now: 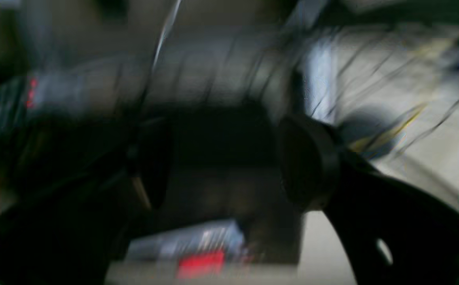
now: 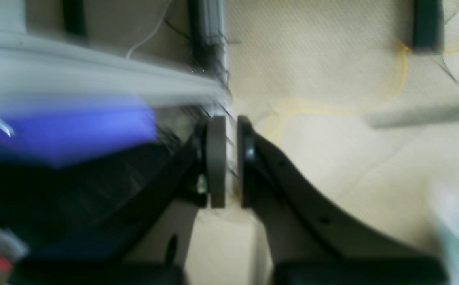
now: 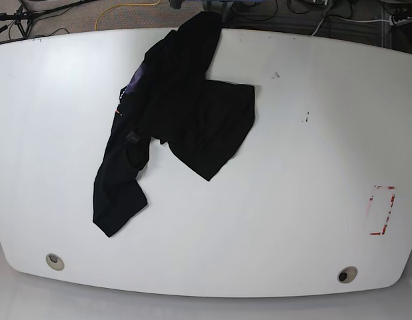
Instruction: Fold the T-shirt properly
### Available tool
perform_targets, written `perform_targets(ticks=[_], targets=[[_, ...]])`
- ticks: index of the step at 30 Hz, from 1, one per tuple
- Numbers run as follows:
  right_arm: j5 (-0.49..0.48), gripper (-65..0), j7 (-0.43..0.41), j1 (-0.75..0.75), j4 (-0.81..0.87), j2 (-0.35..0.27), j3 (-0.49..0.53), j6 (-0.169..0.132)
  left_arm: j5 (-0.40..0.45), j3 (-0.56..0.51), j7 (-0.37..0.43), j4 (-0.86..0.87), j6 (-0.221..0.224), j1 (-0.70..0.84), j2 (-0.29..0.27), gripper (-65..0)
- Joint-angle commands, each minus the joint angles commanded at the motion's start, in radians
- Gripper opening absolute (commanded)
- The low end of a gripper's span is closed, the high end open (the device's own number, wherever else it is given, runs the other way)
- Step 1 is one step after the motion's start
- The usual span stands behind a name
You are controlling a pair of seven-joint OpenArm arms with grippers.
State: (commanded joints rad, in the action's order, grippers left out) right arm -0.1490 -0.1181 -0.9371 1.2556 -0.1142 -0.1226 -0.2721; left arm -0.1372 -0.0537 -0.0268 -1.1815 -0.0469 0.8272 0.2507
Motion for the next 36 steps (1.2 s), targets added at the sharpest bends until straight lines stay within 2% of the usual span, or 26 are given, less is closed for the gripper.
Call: perform_targets(ticks=[7,9,21,23,36], targets=[[0.001,-60.5,0.008,-0.022,0.046,-0.002,0.006,0.000,0.001,0.024,0.017,-0.012,0.000,0.008,-0.009,-24.5],[0.007,-60.9,0.006,-0.025,0.062,0.001,0.048,-0.008,0.001,0.008,0.046,0.007,0.003,-0.026,-0.023,-24.0],[0.008,-61.0,0.000,-0.012,0.046,0.005,0.067,-0.006,-0.003,-0.016,0.072,0.069,0.004,-0.062,-0.036,-23.9],[0.010,-60.8,-0.019,-0.073,0.132,0.010,0.044,-0.007,-0.002,-0.044,0.064,-0.040,0.001,0.012,-0.026,-24.0],[0.013,-60.9,-0.031,-0.166,0.256,0.007,0.038,-0.004,-0.002,-0.059,0.070,-0.206,-0.002,0.137,-0.022,-24.0]])
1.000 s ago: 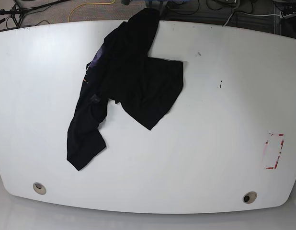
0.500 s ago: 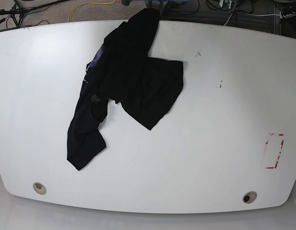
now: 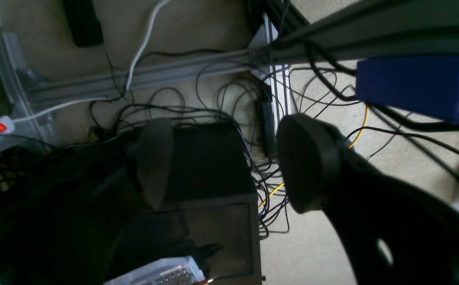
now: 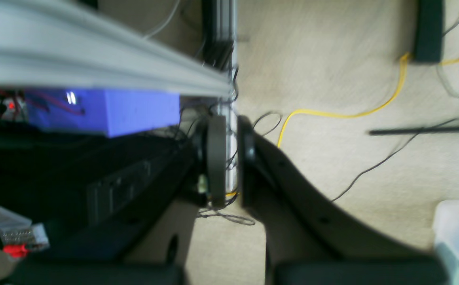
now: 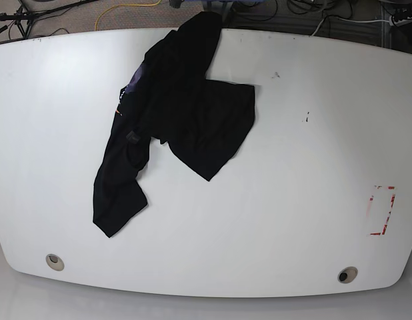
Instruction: Fold the T-shirt properly
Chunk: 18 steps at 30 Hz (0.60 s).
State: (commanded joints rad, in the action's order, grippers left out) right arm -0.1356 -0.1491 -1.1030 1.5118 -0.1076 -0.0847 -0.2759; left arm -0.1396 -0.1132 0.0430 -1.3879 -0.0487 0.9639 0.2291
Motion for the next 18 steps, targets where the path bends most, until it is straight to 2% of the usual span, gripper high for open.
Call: perform_targets(ticks=[3,15,17,18], targets=[[0.001,-60.7,0.028,-0.069,0.103,-0.003,0.016,0.003,0.007,0.014,-0.004,-0.129,0.004,0.083,0.005,-24.4],[-0.014,-60.5,0.042,-0.131,0.205,-0.003,0.006,0.004,0.007,0.072,0.003,-0.263,0.003,0.167,0.011,-25.8],[-0.083,-60.2,0.045,-0.175,0.264,0.000,-0.071,-0.003,0.003,0.176,0.000,-0.378,0.007,0.226,0.016,-26.6],[-0.089,-60.2,0.045,-0.178,0.271,0.002,-0.081,-0.002,0.002,0.188,-0.001,-0.386,0.007,0.232,0.016,-26.5]])
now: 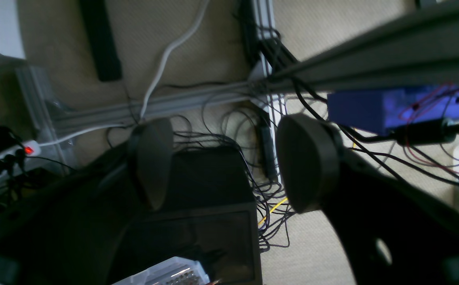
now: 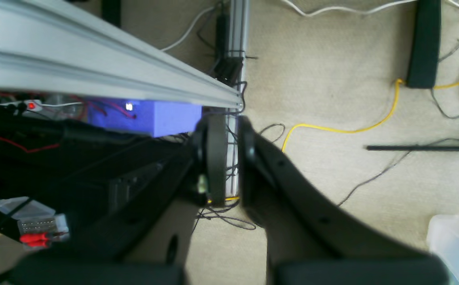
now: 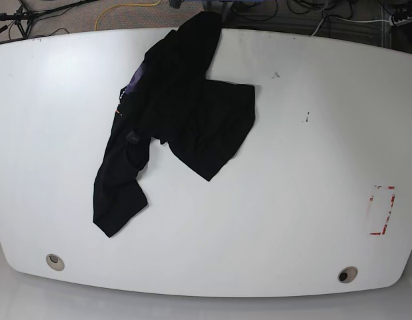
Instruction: Fold the T-shirt properly
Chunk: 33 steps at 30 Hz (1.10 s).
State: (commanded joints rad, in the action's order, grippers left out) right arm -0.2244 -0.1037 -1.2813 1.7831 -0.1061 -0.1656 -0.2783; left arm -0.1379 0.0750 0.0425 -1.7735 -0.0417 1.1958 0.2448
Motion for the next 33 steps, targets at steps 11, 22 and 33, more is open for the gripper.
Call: perform_targets(ticks=[11,22,33], targets=[[-0.056,-60.1,-0.003,-0.034,0.050,0.004,-0.093,-0.002,-0.009,0.109,-0.003,-0.070,-0.001,0.037,-0.001,-26.6],[-0.052,-60.2,-0.024,-0.077,0.133,0.004,-0.123,-0.003,-0.017,0.124,-0.017,-0.104,0.005,0.018,-0.003,-26.2],[-0.040,-60.5,-0.037,0.022,0.262,0.009,-0.093,-0.004,-0.030,0.094,0.025,-0.183,0.007,-0.014,-0.009,-25.6]])
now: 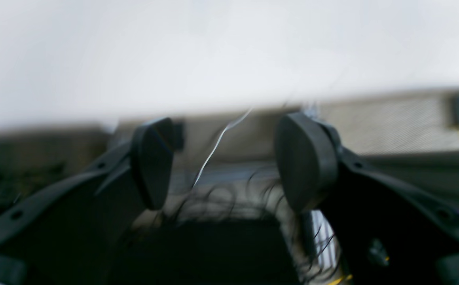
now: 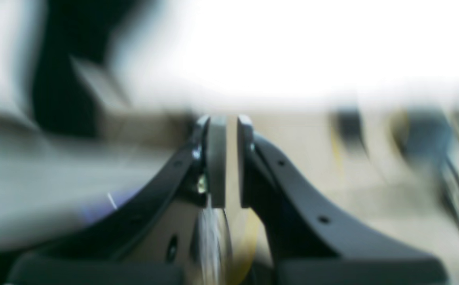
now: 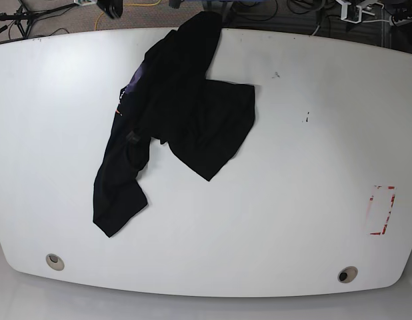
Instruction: Fold the T-shirt properly
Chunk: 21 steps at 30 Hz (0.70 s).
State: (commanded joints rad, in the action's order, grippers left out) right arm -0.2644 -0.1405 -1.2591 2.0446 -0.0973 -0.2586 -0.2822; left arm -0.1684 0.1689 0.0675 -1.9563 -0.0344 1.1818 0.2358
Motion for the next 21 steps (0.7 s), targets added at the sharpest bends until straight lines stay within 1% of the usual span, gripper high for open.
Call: perform_targets(ticks=[4,8,10,18,21], targets=[[0.007,-60.6,0.005,0.029,0.018,0.003,0.011,0.002,-0.008,-0.014,0.006,-0.013,-0.005,-0.007,-0.003,-25.6],[0.021,-60.7,0.018,0.051,0.035,0.014,0.010,-0.003,-0.019,-0.017,0.013,-0.022,-0.026,-0.011,-0.008,-25.7],[0.031,-60.7,0.047,0.078,0.078,0.029,-0.005,-0.007,-0.015,0.020,0.014,-0.042,-0.082,-0.002,-0.052,-26.0],[0.034,-60.6,0.061,0.104,0.087,0.034,-0.006,-0.007,-0.012,0.066,0.013,-0.058,-0.096,0.002,-0.084,-25.9],[0.030,-60.5,0.059,0.108,0.091,0.031,-0.006,-0.004,-0.009,0.093,0.011,-0.060,-0.090,0.000,-0.093,-25.8]])
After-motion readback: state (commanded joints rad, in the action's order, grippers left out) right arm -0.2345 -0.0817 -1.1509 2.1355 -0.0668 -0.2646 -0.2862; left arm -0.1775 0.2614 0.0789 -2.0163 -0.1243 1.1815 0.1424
